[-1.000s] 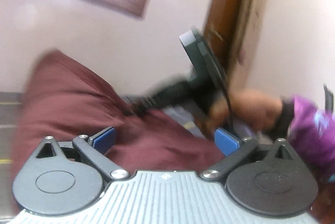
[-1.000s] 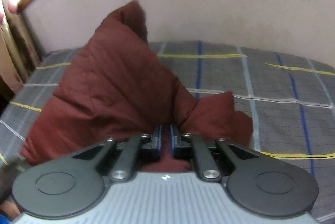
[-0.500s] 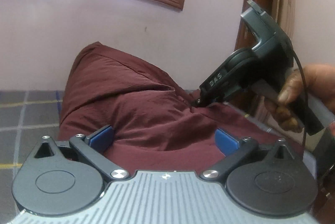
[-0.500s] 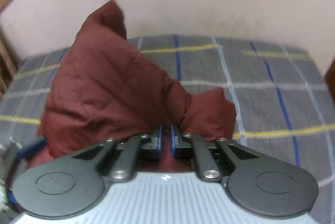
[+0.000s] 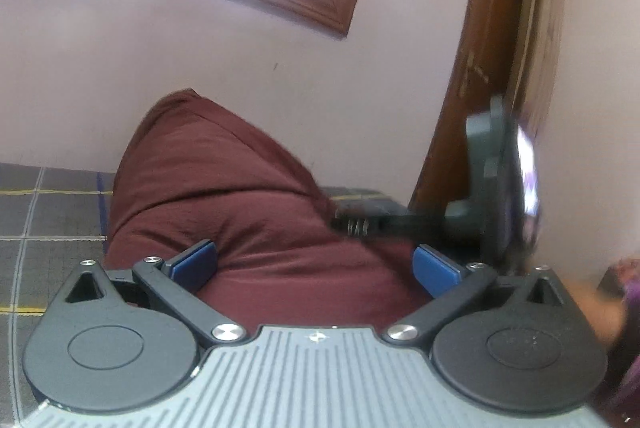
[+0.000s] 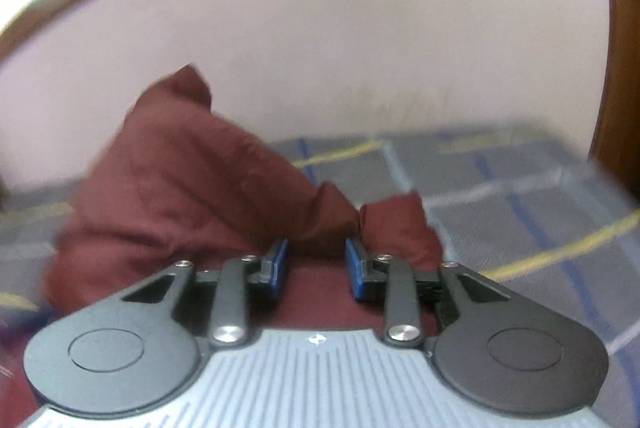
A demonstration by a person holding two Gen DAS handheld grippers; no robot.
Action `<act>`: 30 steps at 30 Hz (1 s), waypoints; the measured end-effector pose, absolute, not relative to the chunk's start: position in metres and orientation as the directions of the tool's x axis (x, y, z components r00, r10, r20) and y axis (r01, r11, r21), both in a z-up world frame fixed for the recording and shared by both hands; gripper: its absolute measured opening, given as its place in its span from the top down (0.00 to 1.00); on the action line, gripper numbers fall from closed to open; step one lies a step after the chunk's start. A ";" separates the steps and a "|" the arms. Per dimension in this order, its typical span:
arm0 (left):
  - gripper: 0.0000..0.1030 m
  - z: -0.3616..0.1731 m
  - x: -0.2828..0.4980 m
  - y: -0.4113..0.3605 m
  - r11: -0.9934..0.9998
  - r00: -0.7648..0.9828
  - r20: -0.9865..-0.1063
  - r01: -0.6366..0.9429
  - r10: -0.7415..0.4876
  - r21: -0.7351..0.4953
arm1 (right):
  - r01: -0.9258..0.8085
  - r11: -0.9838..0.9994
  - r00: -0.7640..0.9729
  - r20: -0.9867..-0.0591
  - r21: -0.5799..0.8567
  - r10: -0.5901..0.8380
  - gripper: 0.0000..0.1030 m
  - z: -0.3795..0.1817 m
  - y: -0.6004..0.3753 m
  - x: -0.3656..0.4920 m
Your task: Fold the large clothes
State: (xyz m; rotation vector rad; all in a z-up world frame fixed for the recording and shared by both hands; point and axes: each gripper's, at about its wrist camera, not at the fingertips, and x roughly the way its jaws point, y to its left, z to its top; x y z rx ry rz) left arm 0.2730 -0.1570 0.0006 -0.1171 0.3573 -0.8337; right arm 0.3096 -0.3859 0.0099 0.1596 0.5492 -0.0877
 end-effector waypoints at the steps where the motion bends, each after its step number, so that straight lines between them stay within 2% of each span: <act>1: 0.00 0.001 0.276 -0.153 0.673 0.619 -0.264 0.691 -0.740 -0.264 | 0.123 0.978 0.850 -0.526 0.166 -0.018 0.71 0.005 -0.393 0.311; 5: 0.00 0.012 0.291 -0.139 0.682 0.630 -0.267 0.638 -0.729 -0.356 | 0.089 0.985 0.861 -0.508 0.145 -0.003 0.71 -0.006 -0.400 0.314; 7: 0.00 0.018 0.295 -0.135 0.708 0.651 -0.285 0.605 -0.703 -0.365 | 0.086 0.989 0.868 -0.497 0.124 -0.013 0.71 -0.008 -0.401 0.313; 10: 0.04 0.017 0.312 -0.142 0.790 0.691 -0.382 0.534 -0.613 -0.302 | 0.090 0.990 0.877 -0.479 0.108 -0.028 0.71 -0.013 -0.399 0.313; 11: 0.04 0.010 0.323 -0.145 0.816 0.687 -0.441 0.502 -0.578 -0.289 | 0.089 0.991 0.880 -0.474 0.103 -0.029 0.71 -0.015 -0.399 0.312; 12: 0.01 0.003 0.332 -0.144 0.809 0.664 -0.463 0.488 -0.588 -0.328 | 0.087 0.990 0.880 -0.474 0.109 -0.026 0.71 -0.016 -0.400 0.313; 14: 0.00 -0.006 0.341 -0.136 0.791 0.644 -0.461 0.463 -0.610 -0.401 | 0.081 0.992 0.877 -0.480 0.101 -0.022 0.71 -0.016 -0.400 0.315; 18: 0.00 -0.008 0.331 -0.145 0.824 0.693 -0.446 0.476 -0.567 -0.309 | 0.070 0.993 0.875 -0.483 0.093 -0.016 0.71 -0.014 -0.396 0.312; 30: 0.00 -0.009 0.327 -0.156 0.857 0.716 -0.474 0.459 -0.512 -0.233 | 0.066 0.992 0.875 -0.484 0.112 -0.003 0.71 -0.015 -0.400 0.313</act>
